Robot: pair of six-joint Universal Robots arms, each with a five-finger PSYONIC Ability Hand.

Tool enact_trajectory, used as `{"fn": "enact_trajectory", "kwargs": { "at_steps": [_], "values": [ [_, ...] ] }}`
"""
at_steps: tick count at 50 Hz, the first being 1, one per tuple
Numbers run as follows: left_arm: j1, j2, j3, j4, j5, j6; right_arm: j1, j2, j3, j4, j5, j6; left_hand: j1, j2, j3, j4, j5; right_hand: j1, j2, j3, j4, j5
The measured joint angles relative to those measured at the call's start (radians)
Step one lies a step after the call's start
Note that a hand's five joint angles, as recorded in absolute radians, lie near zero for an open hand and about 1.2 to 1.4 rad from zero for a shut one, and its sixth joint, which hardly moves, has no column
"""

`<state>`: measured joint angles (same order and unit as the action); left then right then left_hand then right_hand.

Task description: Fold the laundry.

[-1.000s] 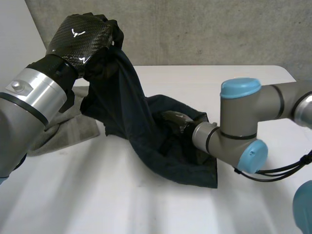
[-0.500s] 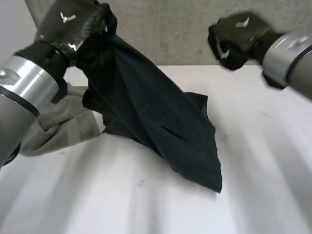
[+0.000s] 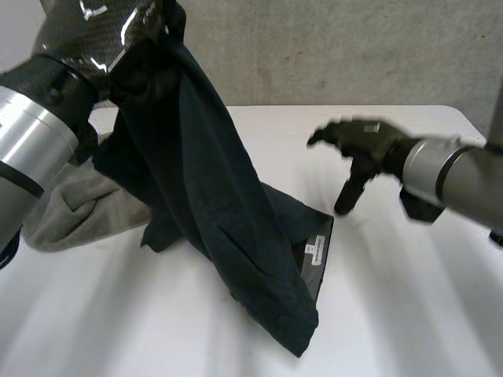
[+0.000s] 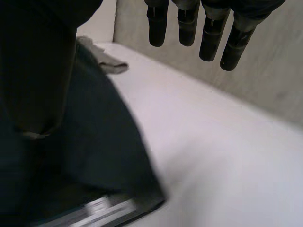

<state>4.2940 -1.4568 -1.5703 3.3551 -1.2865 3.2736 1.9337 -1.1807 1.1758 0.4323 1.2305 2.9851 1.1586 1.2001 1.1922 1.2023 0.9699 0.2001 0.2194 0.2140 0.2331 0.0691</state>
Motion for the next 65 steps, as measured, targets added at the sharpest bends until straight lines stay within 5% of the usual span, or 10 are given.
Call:
{"fn": "enact_trajectory", "kwargs": {
  "at_steps": [16,30,43,46,49,51,54,65],
  "values": [
    [0.000,-0.054,-0.047,0.005,0.001,0.003,0.000,-0.058,0.432,-0.227,-0.063,0.312,0.000,0.000,0.000,0.000,0.000,0.000,0.000,0.000,0.000,0.000],
    [0.002,-0.211,0.006,0.012,-0.005,0.005,0.032,-0.178,0.583,-0.298,-0.073,0.323,0.000,0.000,0.000,0.000,0.000,0.000,0.000,0.000,0.000,0.000],
    [0.008,-0.411,0.149,0.012,-0.087,0.005,0.202,-0.077,0.569,-0.338,-0.036,0.310,0.000,0.000,0.000,0.000,0.000,0.000,0.000,0.000,0.000,0.000],
    [0.010,-0.436,0.167,0.011,-0.105,0.006,0.230,-0.046,0.558,-0.366,-0.001,0.308,0.000,0.000,0.000,0.000,0.000,0.055,0.071,0.068,0.055,0.054],
    [0.012,-0.454,0.176,0.009,-0.114,0.005,0.253,-0.006,0.538,-0.403,0.052,0.302,0.000,-0.002,-0.001,-0.002,0.000,0.300,0.399,0.386,0.363,0.329],
    [0.012,-0.459,0.174,0.006,-0.116,0.005,0.263,0.022,0.520,-0.428,0.092,0.292,-0.248,-0.264,-0.253,-0.255,-0.201,0.605,0.778,0.771,0.756,0.705],
    [0.012,-0.455,0.166,0.002,-0.115,0.003,0.269,0.048,0.492,-0.454,0.129,0.272,-0.551,-0.551,-0.538,-0.556,-0.500,0.774,0.954,0.955,0.941,0.906],
    [0.072,-0.288,0.056,-0.043,-0.098,0.002,0.255,0.055,0.380,-0.473,0.157,0.123,-0.761,-0.815,-0.811,-0.827,-0.778,0.803,0.955,0.968,0.954,0.928]
  ]
}}
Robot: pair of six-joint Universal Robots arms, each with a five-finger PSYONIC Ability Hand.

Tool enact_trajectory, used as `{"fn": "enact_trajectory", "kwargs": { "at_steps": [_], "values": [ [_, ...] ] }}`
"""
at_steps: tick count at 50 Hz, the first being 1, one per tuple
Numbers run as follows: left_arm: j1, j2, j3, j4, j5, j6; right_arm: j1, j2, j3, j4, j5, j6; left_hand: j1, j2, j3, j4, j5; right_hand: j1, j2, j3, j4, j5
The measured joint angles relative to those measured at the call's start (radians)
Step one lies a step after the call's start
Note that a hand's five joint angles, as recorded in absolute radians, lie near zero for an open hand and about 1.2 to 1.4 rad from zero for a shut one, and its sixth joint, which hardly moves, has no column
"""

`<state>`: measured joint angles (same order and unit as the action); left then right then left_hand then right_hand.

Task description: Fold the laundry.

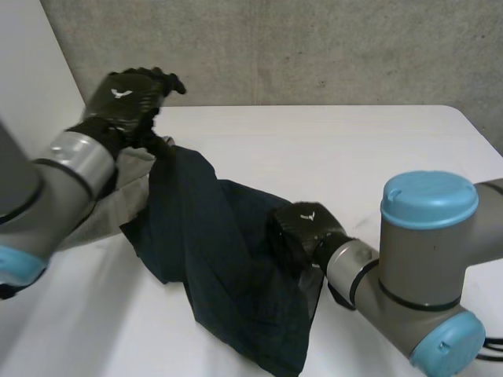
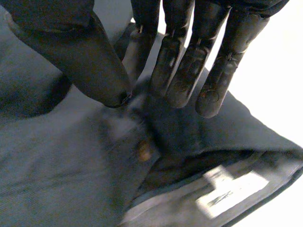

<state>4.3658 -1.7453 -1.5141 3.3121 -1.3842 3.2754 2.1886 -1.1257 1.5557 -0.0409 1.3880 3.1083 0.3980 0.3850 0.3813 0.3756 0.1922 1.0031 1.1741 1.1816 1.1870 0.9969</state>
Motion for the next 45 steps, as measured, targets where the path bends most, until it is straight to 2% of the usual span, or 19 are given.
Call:
{"fn": "enact_trajectory", "kwargs": {
  "at_steps": [4,9,12,14,15,17,18,20,25,30,36,41,45],
  "values": [
    [0.041,0.099,-0.076,-0.019,0.030,0.000,-0.004,-0.010,-0.034,0.012,0.002,-0.084,0.000,0.000,0.000,0.000,-0.002,0.000,0.000,0.000,0.000,0.003],
    [0.100,0.236,-0.216,-0.040,0.127,0.003,-0.006,-0.029,-0.055,0.037,0.007,-0.185,0.000,0.000,0.000,0.000,-0.002,0.000,0.000,0.000,0.000,0.005],
    [0.133,0.283,-0.275,-0.043,0.186,0.005,-0.006,-0.042,-0.058,0.043,0.008,-0.215,0.000,0.000,0.000,0.000,-0.002,0.000,0.000,0.000,0.000,0.006],
    [0.133,0.283,-0.275,-0.043,0.186,0.005,-0.006,-0.042,-0.058,0.043,0.008,-0.215,0.000,0.000,0.000,0.000,-0.002,0.000,0.000,0.000,0.000,0.006],
    [0.176,0.315,-0.331,-0.043,0.263,0.007,-0.010,-0.059,-0.068,0.052,0.010,-0.238,0.000,0.000,0.000,0.000,-0.001,-0.002,0.000,0.000,0.000,0.005],
    [0.192,0.320,-0.347,-0.043,0.292,0.009,-0.013,-0.065,-0.073,0.063,0.010,-0.244,0.000,0.000,0.000,0.000,0.001,-0.058,-0.063,-0.064,-0.065,-0.058],
    [0.203,0.317,-0.357,-0.042,0.312,0.012,-0.015,-0.068,-0.075,0.076,0.011,-0.246,0.000,0.000,0.000,0.000,0.002,-0.315,-0.331,-0.307,-0.305,-0.288],
    [0.218,0.302,-0.369,-0.041,0.341,0.022,-0.019,-0.075,-0.077,0.113,0.011,-0.246,0.000,0.000,0.001,0.002,0.002,-0.609,-0.702,-0.685,-0.683,-0.663],
    [0.224,0.226,-0.367,-0.035,0.371,0.069,-0.025,-0.105,-0.048,0.219,0.009,-0.206,0.004,0.009,0.012,0.015,0.031,-0.773,-0.913,-0.935,-0.929,-0.915],
    [0.203,0.133,-0.331,-0.018,0.376,0.131,-0.027,-0.160,0.045,0.278,-0.004,-0.088,0.004,0.025,0.029,0.036,0.052,-0.777,-0.926,-0.943,-0.930,-0.923],
    [0.156,0.018,-0.267,0.021,0.372,0.164,-0.027,-0.197,0.154,0.268,-0.030,0.022,0.066,0.078,0.083,0.091,0.104,-0.777,-0.926,-0.943,-0.930,-0.923],
    [0.119,-0.070,-0.208,0.056,0.364,0.167,-0.020,-0.230,0.242,0.225,-0.063,0.089,0.219,0.218,0.222,0.232,0.238,-0.777,-0.926,-0.943,-0.930,-0.923],
    [0.111,-0.111,-0.176,0.066,0.358,0.165,-0.014,-0.242,0.271,0.200,-0.067,0.108,0.436,0.436,0.437,0.445,0.444,-0.777,-0.926,-0.943,-0.930,-0.923]
  ]
}}
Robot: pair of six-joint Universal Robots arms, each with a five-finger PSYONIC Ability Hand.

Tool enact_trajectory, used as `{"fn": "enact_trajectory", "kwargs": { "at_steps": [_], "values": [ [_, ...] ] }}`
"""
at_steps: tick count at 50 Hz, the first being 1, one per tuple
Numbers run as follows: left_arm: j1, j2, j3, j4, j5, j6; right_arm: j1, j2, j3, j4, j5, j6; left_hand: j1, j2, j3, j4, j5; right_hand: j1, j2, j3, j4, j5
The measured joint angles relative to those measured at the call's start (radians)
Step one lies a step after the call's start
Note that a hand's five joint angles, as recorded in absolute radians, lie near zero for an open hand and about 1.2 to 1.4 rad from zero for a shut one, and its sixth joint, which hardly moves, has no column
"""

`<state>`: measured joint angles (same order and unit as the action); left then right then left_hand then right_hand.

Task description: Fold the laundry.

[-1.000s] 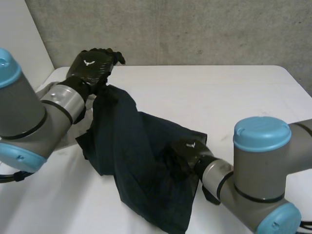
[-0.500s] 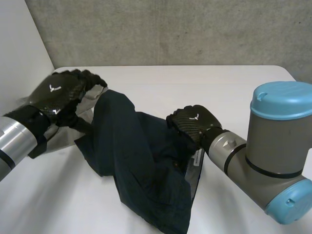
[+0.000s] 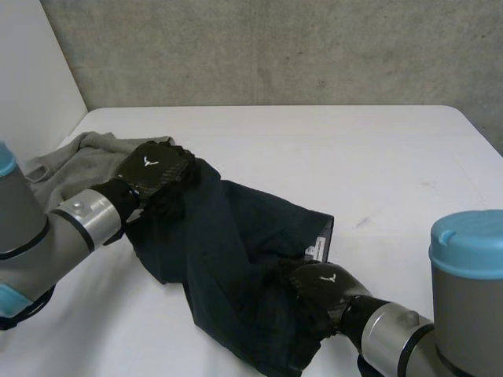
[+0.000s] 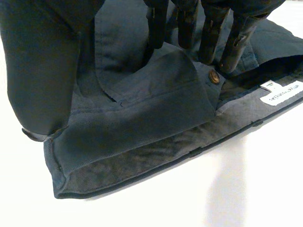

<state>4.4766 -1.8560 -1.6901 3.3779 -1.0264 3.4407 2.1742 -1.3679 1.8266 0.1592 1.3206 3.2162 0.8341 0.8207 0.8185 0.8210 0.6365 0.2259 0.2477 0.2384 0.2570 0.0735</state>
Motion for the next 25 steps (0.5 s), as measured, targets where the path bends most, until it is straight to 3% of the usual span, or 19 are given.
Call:
{"fn": "enact_trajectory", "kwargs": {
  "at_steps": [9,19,21,23,24,25],
  "values": [
    [-0.007,-0.072,0.063,0.001,-0.036,-0.002,0.046,0.041,0.019,-0.099,0.042,0.007,0.301,0.338,0.334,0.344,0.327,0.000,0.000,0.000,0.000,0.000],
    [-0.019,-0.119,0.108,-0.001,-0.085,-0.002,0.099,0.141,-0.014,-0.142,0.121,0.001,0.301,0.373,0.366,0.377,0.336,0.004,0.027,0.035,0.016,0.033],
    [-0.024,-0.122,0.112,-0.001,-0.088,-0.002,0.111,0.153,-0.018,-0.157,0.131,-0.001,0.301,0.373,0.366,0.377,0.336,0.312,0.395,0.400,0.354,0.341],
    [-0.029,-0.122,0.114,-0.001,-0.089,-0.001,0.119,0.156,-0.020,-0.174,0.139,-0.003,0.301,0.373,0.366,0.377,0.336,0.375,0.477,0.472,0.458,0.436],
    [-0.032,-0.121,0.114,-0.001,-0.088,-0.001,0.122,0.156,-0.021,-0.185,0.144,-0.005,0.301,0.373,0.366,0.377,0.336,0.614,0.792,0.752,0.779,0.743],
    [-0.034,-0.121,0.114,-0.001,-0.088,-0.001,0.124,0.155,-0.022,-0.194,0.147,-0.006,0.301,0.373,0.366,0.377,0.336,0.656,0.844,0.833,0.854,0.824]
  ]
}}
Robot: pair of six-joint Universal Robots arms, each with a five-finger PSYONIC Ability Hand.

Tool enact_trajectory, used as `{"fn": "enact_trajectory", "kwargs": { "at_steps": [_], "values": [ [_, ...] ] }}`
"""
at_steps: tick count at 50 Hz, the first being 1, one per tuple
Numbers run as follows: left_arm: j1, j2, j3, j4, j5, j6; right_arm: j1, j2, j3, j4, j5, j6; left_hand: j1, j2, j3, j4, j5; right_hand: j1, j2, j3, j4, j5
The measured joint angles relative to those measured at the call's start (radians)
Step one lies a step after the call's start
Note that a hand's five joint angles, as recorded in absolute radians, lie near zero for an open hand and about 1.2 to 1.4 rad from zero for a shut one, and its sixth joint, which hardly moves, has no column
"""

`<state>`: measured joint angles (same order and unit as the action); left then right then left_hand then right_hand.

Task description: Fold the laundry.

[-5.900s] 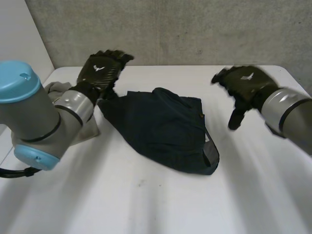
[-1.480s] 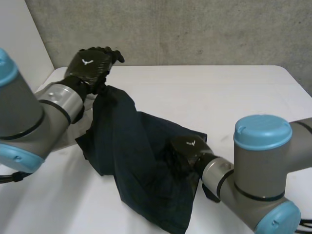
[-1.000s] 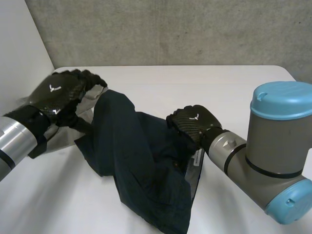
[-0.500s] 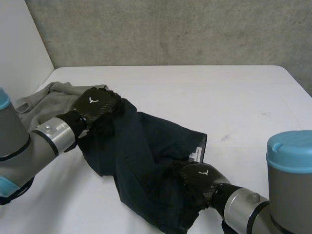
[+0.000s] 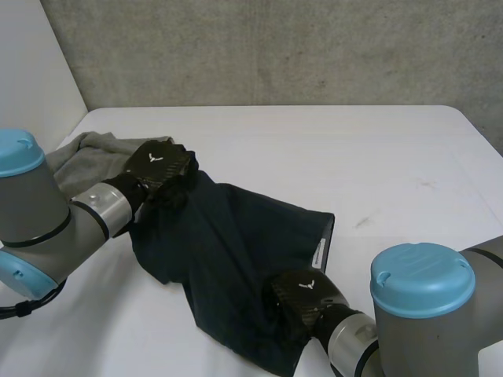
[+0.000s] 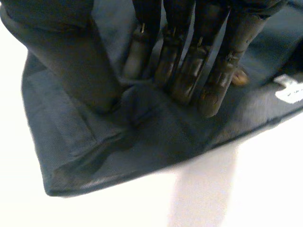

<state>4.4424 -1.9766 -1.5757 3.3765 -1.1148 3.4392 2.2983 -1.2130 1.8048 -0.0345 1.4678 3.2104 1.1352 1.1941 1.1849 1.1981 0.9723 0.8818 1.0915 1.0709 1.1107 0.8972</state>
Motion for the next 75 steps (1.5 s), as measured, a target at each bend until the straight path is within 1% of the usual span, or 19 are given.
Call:
{"fn": "enact_trajectory", "kwargs": {
  "at_steps": [4,6,8,11,12,19,25,26,27,29,35,39,43,45,49,60,69,73,75],
  "values": [
    [-0.005,0.003,0.000,0.000,0.001,0.000,0.002,-0.007,-0.002,-0.022,0.006,-0.006,0.000,0.000,0.003,0.000,0.000,0.062,0.062,0.092,0.067,0.083],
    [-0.013,0.018,-0.004,-0.002,0.002,-0.002,0.001,-0.041,-0.015,-0.051,0.006,-0.040,-0.124,-0.157,-0.149,-0.161,-0.111,0.107,0.088,0.112,0.077,0.101],
    [-0.017,0.041,-0.009,-0.004,0.003,-0.004,-0.009,-0.070,-0.034,-0.062,0.005,-0.093,-0.453,-0.472,-0.459,-0.477,-0.424,0.118,0.091,0.112,0.077,0.101],
    [-0.019,0.073,-0.018,-0.006,0.003,-0.008,-0.035,-0.097,-0.062,-0.061,0.004,-0.172,-0.453,-0.472,-0.459,-0.477,-0.424,0.118,0.091,0.112,0.077,0.101],
    [-0.019,0.085,-0.022,-0.006,0.004,-0.009,-0.046,-0.106,-0.073,-0.059,0.005,-0.203,-0.632,-0.672,-0.659,-0.681,-0.634,0.121,0.091,0.112,0.076,0.102],
    [-0.019,0.145,-0.061,-0.008,0.010,-0.008,-0.152,-0.148,-0.160,0.040,-0.002,-0.441,-0.655,-0.723,-0.714,-0.739,-0.694,0.121,0.091,0.112,0.077,0.107],
    [-0.020,0.150,-0.098,-0.006,0.020,-0.001,-0.176,-0.151,-0.176,0.108,-0.006,-0.488,-0.684,-0.752,-0.742,-0.770,-0.724,0.110,0.083,0.103,0.068,0.099],
    [-0.023,0.147,-0.105,-0.006,0.021,0.000,-0.176,-0.151,-0.174,0.114,-0.006,-0.484,-0.684,-0.753,-0.742,-0.770,-0.725,0.049,0.028,0.048,0.011,0.045],
    [-0.025,0.145,-0.108,-0.005,0.022,0.000,-0.173,-0.150,-0.167,0.127,-0.005,-0.465,-0.684,-0.753,-0.742,-0.770,-0.725,-0.286,-0.358,-0.309,-0.344,-0.295],
    [-0.029,0.138,-0.110,-0.004,0.022,0.002,-0.165,-0.150,-0.154,0.145,-0.005,-0.433,-0.684,-0.753,-0.742,-0.770,-0.725,-0.462,-0.588,-0.543,-0.576,-0.529],
    [-0.036,0.099,-0.096,-0.004,0.022,0.026,-0.135,-0.154,-0.107,0.213,-0.014,-0.300,-0.679,-0.748,-0.736,-0.756,-0.699,-0.668,-0.857,-0.845,-0.865,-0.826],
    [-0.036,0.062,-0.078,-0.006,0.021,0.079,-0.124,-0.174,-0.061,0.246,-0.043,-0.201,-0.639,-0.696,-0.686,-0.696,-0.641,-0.668,-0.858,-0.845,-0.865,-0.826],
    [-0.038,0.018,-0.052,-0.009,0.018,0.147,-0.121,-0.202,-0.005,0.258,-0.101,-0.106,-0.353,-0.433,-0.426,-0.448,-0.406,-0.668,-0.858,-0.845,-0.865,-0.826],
    [-0.040,-0.003,-0.037,-0.010,0.015,0.173,-0.120,-0.211,0.018,0.259,-0.129,-0.066,-0.087,-0.168,-0.163,-0.173,-0.140,-0.668,-0.858,-0.845,-0.865,-0.826],
    [-0.042,-0.034,-0.009,-0.011,0.009,0.193,-0.118,-0.221,0.042,0.257,-0.161,-0.015,0.004,-0.018,-0.015,-0.020,-0.010,-0.668,-0.858,-0.845,-0.865,-0.826],
    [-0.072,-0.093,0.074,-0.017,-0.055,0.189,-0.051,-0.221,0.040,0.217,-0.164,0.074,0.003,0.000,0.003,0.000,-0.009,-0.668,-0.858,-0.845,-0.865,-0.826],
    [-0.084,-0.094,0.073,-0.022,-0.075,0.185,-0.015,-0.142,-0.005,0.166,-0.087,0.117,0.003,0.000,0.003,0.000,-0.009,-0.659,-0.841,-0.828,-0.856,-0.814],
    [-0.084,-0.094,0.070,-0.023,-0.076,0.185,-0.009,-0.109,-0.015,0.151,-0.059,0.117,0.003,0.000,0.003,0.000,-0.009,-0.604,-0.762,-0.747,-0.790,-0.744],
    [-0.083,-0.093,0.069,-0.024,-0.077,0.185,0.002,-0.070,-0.031,0.127,-0.028,0.114,0.004,0.002,0.004,0.000,-0.009,-0.282,-0.404,-0.386,-0.430,-0.410]
  ]
}}
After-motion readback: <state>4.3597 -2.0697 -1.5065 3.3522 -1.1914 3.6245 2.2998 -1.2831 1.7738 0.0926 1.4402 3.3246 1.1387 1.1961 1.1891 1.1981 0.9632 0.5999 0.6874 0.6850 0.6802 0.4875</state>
